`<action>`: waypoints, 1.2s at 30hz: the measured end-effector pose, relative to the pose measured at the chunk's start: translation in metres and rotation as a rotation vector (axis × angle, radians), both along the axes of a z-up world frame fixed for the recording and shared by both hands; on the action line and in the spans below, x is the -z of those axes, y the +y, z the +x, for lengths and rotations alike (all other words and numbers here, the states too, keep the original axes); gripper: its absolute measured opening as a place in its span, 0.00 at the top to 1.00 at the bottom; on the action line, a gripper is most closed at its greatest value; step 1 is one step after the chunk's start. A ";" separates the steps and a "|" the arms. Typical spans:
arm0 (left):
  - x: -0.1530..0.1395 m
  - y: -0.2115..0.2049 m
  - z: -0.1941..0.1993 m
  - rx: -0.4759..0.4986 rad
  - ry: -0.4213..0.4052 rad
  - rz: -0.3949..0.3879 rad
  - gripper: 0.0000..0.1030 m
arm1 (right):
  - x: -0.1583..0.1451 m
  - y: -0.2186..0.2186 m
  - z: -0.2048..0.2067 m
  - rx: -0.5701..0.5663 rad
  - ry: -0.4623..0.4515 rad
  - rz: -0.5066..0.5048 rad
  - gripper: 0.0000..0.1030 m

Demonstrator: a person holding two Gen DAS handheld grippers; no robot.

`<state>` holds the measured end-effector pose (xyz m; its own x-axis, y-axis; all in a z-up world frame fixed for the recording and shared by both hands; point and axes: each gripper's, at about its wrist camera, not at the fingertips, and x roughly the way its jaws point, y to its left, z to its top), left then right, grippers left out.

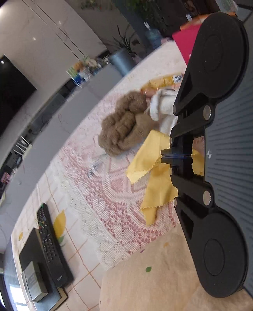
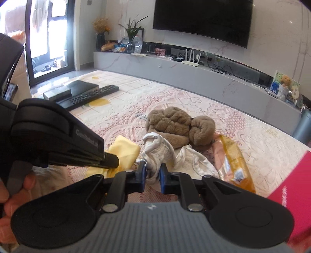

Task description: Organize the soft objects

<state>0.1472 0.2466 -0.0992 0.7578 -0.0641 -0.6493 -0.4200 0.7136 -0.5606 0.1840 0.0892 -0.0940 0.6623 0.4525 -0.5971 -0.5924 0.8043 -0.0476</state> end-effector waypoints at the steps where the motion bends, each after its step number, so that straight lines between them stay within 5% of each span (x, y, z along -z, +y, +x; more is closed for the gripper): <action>1: -0.004 -0.001 -0.006 0.006 -0.035 -0.010 1.00 | -0.006 -0.007 -0.004 0.012 0.010 0.025 0.88; 7: -0.027 -0.018 -0.031 0.050 -0.164 0.028 1.00 | -0.035 -0.040 -0.042 0.078 0.041 0.148 0.88; 12: -0.034 -0.035 -0.051 0.049 -0.160 0.044 1.00 | -0.058 -0.062 -0.066 0.098 0.025 0.218 0.89; 17: -0.049 -0.044 -0.073 0.043 -0.184 0.011 1.00 | -0.074 -0.087 -0.087 0.126 0.000 0.269 0.89; 20: -0.051 -0.057 -0.074 0.132 -0.187 -0.059 1.00 | -0.077 -0.102 -0.100 0.148 -0.021 0.265 0.88; 26: -0.050 -0.082 -0.053 0.214 -0.107 0.064 1.00 | -0.054 -0.130 -0.105 0.217 0.039 0.262 0.88; 31: -0.035 -0.076 -0.046 0.229 0.133 0.228 1.00 | -0.034 -0.142 -0.096 0.254 0.109 0.287 0.88; 36: -0.025 -0.084 -0.046 0.272 0.197 0.330 0.99 | -0.017 -0.133 -0.086 0.226 0.144 0.272 0.88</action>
<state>0.1008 0.1630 -0.0744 0.6025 -0.0088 -0.7980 -0.2689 0.9392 -0.2134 0.0976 -0.0440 -0.0770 0.6818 0.4596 -0.5692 -0.3837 0.8871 0.2567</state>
